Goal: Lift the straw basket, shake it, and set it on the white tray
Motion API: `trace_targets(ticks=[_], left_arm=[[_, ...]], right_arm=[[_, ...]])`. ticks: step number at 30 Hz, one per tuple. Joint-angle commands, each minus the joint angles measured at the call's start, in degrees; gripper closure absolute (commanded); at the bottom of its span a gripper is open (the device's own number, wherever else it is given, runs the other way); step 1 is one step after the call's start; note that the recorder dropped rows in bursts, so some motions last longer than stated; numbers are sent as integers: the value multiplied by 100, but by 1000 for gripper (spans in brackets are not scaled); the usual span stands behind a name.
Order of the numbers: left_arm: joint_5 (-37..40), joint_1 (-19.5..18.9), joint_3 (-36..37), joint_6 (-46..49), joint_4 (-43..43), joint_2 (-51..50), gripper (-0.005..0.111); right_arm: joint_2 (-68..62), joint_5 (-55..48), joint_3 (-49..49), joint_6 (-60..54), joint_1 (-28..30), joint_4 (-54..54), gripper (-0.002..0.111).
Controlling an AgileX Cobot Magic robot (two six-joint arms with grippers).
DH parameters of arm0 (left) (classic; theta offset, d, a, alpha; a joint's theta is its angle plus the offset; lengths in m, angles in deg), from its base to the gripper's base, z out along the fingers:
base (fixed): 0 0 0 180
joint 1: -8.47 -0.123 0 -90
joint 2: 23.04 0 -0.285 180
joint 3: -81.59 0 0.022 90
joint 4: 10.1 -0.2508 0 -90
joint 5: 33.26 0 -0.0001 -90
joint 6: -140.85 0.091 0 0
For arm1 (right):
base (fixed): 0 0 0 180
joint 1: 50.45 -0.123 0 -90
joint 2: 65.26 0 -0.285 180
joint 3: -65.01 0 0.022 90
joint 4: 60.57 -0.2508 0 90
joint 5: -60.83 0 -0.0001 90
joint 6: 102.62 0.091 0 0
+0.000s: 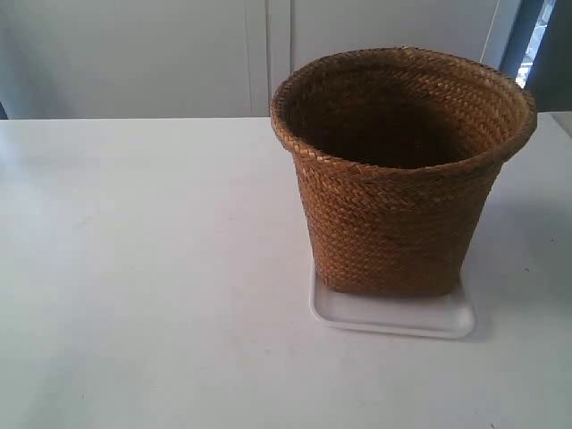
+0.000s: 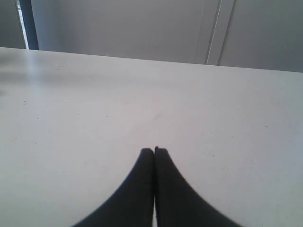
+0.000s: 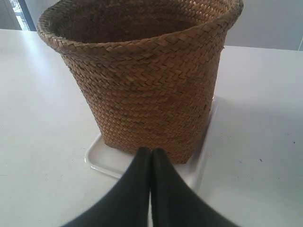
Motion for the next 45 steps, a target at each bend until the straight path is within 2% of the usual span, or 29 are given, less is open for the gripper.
trace_targets(ticks=[1,24,26,30,37,39,42,45], left_arm=[[21,-15,28,13,-2,31,107],[21,-15,28,23,-2,31,107],[21,-15,28,23,-2,31,107],[21,-15,28,23,-2,31,107],[21,-15,28,41,-2,31,107],[21,-15,28,41,-2,31,107],[21,-15,28,41,-2,31,107],[21,-15,28,41,-2,31,107]], right_arm=[[23,53,10,-10,15,-7,108],[46,180,102,-36,15,31,108],[46,854,182,-36,15,157,108],[63,2826,636,-113,15,156,108],[665,4092,2014,-307,15,156,108],[865,4113,2159,-307,15,156,108],[965,3477,2159,-509,15,444,108],[965,3476,2159,-762,15,434,108]])
